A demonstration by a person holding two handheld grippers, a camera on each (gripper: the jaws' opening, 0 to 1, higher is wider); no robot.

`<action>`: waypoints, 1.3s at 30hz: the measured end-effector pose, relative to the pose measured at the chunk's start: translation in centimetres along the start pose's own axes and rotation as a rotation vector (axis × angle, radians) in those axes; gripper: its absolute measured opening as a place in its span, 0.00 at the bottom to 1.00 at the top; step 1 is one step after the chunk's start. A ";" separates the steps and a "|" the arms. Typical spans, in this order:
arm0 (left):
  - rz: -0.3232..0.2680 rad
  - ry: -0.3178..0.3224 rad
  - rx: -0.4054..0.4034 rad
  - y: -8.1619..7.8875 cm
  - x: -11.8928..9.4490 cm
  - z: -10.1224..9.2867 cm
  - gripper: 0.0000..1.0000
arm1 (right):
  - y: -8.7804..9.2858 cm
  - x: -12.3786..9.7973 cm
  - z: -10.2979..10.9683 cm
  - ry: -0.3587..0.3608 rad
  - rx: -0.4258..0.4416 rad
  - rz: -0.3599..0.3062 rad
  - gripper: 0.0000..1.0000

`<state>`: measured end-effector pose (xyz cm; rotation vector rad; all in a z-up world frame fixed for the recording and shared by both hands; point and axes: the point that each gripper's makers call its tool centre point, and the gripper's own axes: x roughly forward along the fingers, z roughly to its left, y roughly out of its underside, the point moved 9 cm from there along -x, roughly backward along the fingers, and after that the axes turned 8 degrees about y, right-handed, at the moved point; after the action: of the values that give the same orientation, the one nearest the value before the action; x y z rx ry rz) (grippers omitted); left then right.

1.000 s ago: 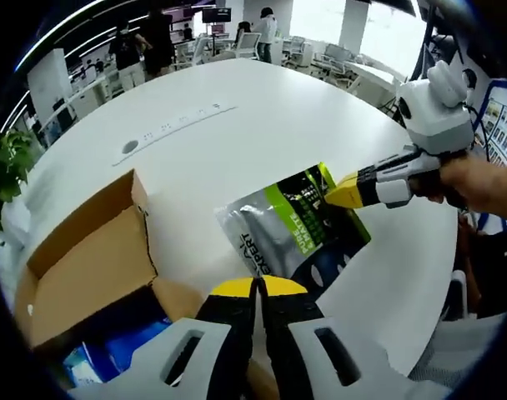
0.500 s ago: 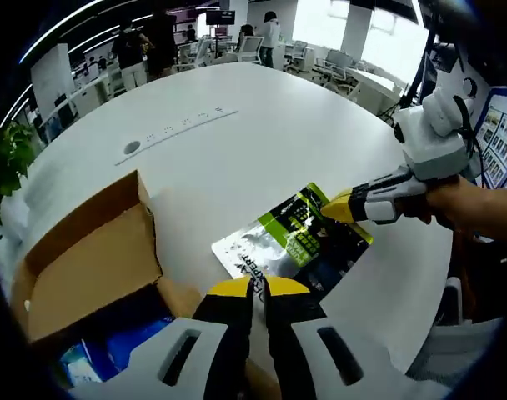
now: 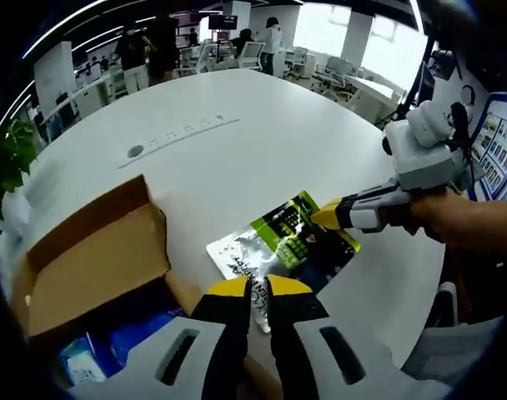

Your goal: Operate the shoe box by opening the lid, removing the specified soft item, and placing it in the target area until the item is outside and the box remains undamaged.

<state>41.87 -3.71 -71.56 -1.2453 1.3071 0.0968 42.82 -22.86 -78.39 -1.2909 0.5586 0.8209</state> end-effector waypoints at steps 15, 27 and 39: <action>-0.041 -0.013 -0.017 0.1 -2.5 0.6 0.06 | 0.1 0.1 0.7 0.008 0.005 0.007 0.00; -0.076 -0.031 -0.075 0.6 -4.4 2.0 0.06 | 0.0 -0.2 1.2 0.022 -0.043 0.026 0.00; -0.097 -0.039 -0.097 1.1 -5.8 2.6 0.07 | 0.0 -1.0 1.1 0.038 -0.091 0.016 0.04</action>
<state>40.81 1.93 -68.51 -1.3808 1.2179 0.1159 42.13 -22.02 -77.39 -1.3894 0.5683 0.8443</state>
